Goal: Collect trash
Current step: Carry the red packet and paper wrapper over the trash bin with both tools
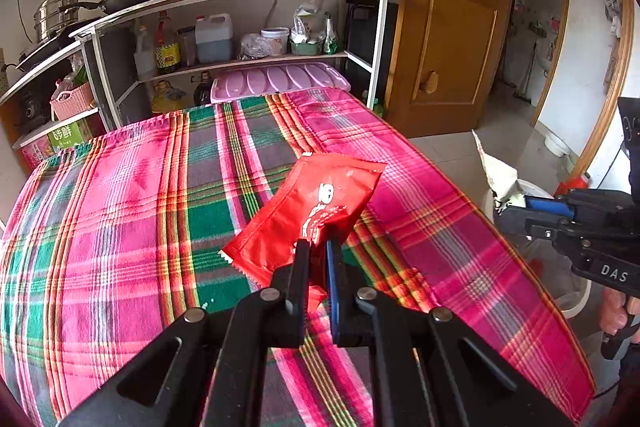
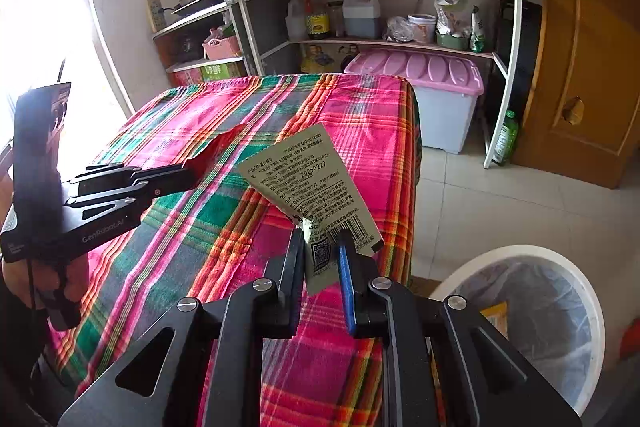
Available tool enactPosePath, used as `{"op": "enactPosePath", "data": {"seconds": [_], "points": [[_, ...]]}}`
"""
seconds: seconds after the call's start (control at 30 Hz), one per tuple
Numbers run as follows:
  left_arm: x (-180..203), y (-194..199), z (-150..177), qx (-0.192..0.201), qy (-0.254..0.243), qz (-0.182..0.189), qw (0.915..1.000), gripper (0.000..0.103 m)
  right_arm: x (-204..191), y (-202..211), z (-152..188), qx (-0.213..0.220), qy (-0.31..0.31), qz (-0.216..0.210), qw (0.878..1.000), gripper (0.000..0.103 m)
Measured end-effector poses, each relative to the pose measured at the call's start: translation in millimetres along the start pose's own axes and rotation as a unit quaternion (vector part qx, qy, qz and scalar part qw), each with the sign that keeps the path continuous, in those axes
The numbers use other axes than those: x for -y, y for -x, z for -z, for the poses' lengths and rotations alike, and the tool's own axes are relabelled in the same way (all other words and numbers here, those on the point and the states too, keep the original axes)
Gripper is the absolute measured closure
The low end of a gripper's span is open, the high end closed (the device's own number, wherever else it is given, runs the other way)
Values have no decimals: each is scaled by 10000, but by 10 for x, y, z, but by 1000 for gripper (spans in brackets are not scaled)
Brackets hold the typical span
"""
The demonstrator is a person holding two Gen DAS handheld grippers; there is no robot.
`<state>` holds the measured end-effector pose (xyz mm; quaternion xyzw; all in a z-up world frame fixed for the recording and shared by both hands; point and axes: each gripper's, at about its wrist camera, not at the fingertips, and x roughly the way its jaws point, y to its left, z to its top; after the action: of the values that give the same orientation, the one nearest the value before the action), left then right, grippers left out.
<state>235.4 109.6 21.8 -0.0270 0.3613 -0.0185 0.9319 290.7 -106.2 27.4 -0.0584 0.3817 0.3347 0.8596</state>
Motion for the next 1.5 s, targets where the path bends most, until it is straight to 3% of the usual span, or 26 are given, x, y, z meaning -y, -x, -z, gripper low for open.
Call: {"op": "enactPosePath", "data": {"seconds": [0.5, 1.07, 1.5], "points": [[663, 477, 208, 417, 210, 627, 9969, 95, 216, 648, 364, 269, -500, 367, 9977, 86], [1469, 337, 131, 324, -163, 1192, 9922, 95, 731, 1144, 727, 482, -1052, 783, 9902, 86], [1982, 7, 76, 36, -341, 1552, 9873, 95, 1191, 1179, 923, 391, -1479, 1068, 9824, 86]]}}
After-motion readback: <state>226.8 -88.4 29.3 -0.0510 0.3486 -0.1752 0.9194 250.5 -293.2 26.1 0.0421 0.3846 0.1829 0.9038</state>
